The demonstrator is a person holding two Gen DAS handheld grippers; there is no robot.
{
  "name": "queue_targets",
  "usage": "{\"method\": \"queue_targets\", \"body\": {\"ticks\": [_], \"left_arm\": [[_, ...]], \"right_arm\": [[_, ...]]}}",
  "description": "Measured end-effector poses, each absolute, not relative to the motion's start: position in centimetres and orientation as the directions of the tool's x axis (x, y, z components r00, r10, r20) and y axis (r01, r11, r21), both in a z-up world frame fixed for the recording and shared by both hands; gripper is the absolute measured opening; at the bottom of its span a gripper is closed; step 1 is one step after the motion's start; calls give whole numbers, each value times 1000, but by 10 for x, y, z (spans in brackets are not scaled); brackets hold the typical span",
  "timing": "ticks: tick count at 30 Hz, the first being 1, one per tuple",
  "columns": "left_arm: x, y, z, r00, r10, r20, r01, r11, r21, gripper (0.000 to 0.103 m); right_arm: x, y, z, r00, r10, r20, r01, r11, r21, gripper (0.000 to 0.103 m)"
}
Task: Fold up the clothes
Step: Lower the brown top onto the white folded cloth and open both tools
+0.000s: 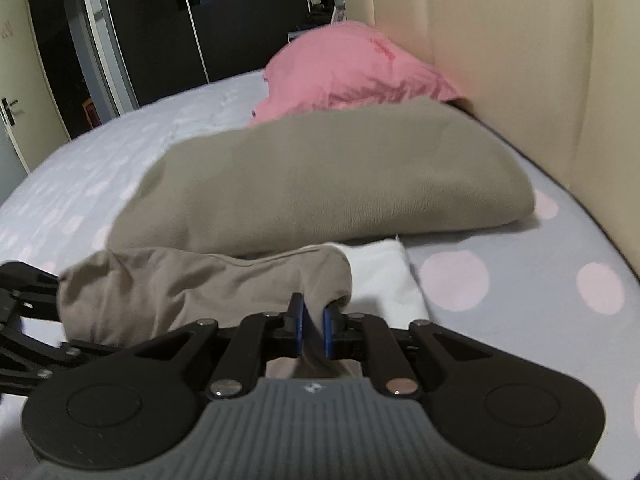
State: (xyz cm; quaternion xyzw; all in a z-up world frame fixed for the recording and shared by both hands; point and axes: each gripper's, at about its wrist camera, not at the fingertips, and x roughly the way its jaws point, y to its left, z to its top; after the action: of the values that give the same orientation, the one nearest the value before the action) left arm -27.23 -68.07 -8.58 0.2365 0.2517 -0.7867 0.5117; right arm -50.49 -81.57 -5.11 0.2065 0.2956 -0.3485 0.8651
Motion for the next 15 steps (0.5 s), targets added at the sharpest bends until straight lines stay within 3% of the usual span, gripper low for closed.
{"method": "queue_targets", "body": {"ticks": [2,6,9,15], "left_arm": [[-267,-684,-86,-344,-695,-631,931,-338,-137,39],[-256,-680,-75,-287,-722,-629,950,-297,-92,44],[-255,-664,-56,-191,-775,-603,973,-228,-15,45],[-269,-660,-36,-255,-789,-559,958,-285,-35,42]], "right_arm": [[-505,-818,-59,569,-494,-658,739,658,145,13],[-518,-817,-62,536,-552,-638,784,606,134,29],[-537,-806,-51,538,-589,-603,803,575,156,30],[-536,-770,-39,582,-599,-550,778,607,162,29]]}}
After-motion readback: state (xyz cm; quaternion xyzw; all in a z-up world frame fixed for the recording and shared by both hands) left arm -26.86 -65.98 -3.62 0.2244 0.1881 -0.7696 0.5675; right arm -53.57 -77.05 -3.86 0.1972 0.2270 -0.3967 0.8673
